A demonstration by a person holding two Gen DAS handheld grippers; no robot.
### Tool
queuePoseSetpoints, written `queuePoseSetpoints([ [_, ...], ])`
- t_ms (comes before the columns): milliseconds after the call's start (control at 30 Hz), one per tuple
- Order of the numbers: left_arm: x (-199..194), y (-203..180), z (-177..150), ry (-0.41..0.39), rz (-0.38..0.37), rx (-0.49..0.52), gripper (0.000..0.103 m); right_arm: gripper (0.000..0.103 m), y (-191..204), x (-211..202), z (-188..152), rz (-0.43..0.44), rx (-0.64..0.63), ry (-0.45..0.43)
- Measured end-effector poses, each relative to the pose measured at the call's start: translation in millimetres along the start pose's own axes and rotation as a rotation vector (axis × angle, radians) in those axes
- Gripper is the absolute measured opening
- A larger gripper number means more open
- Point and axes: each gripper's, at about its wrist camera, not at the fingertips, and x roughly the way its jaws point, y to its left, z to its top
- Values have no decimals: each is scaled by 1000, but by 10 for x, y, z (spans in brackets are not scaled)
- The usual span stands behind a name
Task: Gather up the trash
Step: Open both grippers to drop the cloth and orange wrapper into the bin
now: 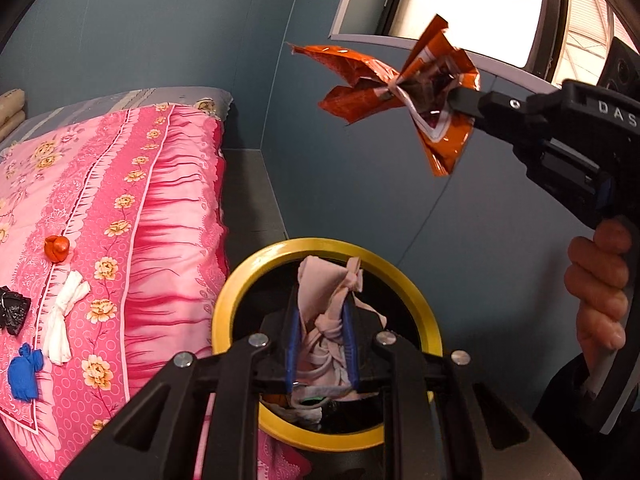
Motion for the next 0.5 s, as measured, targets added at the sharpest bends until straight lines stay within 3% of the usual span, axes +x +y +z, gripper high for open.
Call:
queuePoseSetpoints([
  [267,76,-115,5,21,-12,8,21,5,-79,-113,4,-32,13,-42],
  [400,27,-52,-8,-1,7,-16,49,5,-104,-84,3,-50,22,-35],
  [500,-13,28,-2,-9,15,-37,57,5,-119,-84,8,-58,23,-35],
])
